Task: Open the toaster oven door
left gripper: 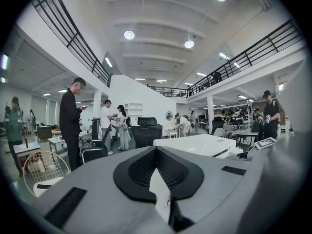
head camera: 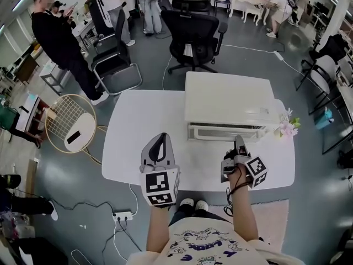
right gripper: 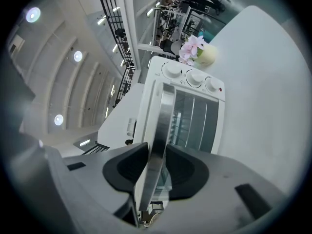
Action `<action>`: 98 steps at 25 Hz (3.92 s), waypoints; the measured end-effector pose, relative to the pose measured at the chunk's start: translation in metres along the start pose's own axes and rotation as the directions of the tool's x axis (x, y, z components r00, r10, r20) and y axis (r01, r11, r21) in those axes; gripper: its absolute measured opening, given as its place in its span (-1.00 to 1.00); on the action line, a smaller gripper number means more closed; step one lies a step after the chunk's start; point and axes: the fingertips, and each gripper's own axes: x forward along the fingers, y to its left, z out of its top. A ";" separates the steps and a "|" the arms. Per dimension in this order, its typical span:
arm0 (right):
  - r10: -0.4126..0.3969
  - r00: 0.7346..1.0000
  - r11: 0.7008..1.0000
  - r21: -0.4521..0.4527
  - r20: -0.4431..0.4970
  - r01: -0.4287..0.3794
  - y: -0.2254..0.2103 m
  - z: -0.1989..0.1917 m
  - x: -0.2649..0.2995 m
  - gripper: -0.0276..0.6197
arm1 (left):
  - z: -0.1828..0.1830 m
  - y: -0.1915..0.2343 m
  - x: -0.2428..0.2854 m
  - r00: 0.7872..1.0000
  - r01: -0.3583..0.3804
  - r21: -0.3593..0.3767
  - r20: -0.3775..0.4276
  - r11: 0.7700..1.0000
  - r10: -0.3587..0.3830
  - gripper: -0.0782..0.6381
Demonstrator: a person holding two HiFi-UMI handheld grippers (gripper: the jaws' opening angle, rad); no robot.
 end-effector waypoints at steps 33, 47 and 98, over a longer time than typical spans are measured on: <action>-0.123 0.992 0.992 -0.027 -0.025 0.122 -0.064 -0.024 -0.081 -0.60 | -0.045 -0.066 -0.005 0.981 0.177 -0.014 -0.078 0.984 -0.177 -0.77; -0.193 0.980 0.981 -0.029 -0.052 0.191 -0.100 -0.035 -0.101 -0.65 | -0.073 -0.084 -0.002 0.968 0.214 -0.025 -0.129 0.976 -0.216 -0.77; -0.485 0.868 0.784 -0.494 -0.110 0.376 -0.243 -0.058 -0.116 -0.61 | -0.158 -0.092 -0.002 0.941 0.185 -0.044 -0.280 0.982 -0.190 -0.77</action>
